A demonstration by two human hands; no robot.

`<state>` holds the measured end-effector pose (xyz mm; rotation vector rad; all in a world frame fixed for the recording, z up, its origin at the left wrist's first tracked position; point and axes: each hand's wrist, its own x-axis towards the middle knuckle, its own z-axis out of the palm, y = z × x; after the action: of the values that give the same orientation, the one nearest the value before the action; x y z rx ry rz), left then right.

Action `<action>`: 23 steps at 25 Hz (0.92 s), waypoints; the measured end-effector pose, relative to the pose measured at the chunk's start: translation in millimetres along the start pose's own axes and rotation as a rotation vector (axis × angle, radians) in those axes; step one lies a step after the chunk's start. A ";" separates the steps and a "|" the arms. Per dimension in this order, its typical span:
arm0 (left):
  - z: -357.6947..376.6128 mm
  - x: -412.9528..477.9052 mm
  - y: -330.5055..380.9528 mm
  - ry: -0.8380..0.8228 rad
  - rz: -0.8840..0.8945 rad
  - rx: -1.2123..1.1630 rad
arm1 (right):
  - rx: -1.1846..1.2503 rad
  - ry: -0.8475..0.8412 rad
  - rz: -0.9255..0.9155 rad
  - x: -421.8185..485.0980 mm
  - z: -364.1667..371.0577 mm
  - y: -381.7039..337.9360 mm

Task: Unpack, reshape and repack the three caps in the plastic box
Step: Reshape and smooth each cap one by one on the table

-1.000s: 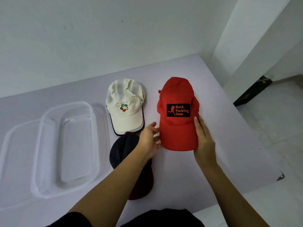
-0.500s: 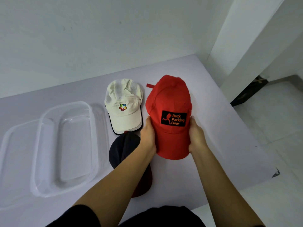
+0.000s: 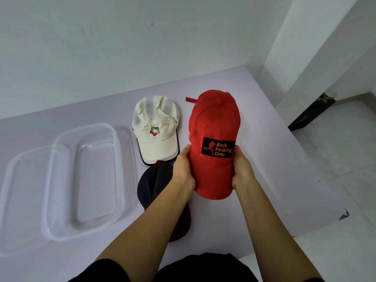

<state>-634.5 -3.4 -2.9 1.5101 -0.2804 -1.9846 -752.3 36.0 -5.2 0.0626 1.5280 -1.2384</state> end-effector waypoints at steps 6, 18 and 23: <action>-4.3 7.5 -4.1 0.036 0.104 0.021 | -0.113 -0.010 -0.095 -11.1 4.3 -1.8; -11.8 -4.9 7.8 0.121 0.107 0.280 | -0.104 0.022 -0.042 -25.6 7.9 5.2; -7.0 -9.5 2.9 0.006 -0.078 0.183 | -0.016 -0.060 0.004 -25.1 14.0 8.0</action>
<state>-625.5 1.3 3.9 1.6625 -0.4162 -2.0615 -728.1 43.4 10.6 0.0174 1.4852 -1.2143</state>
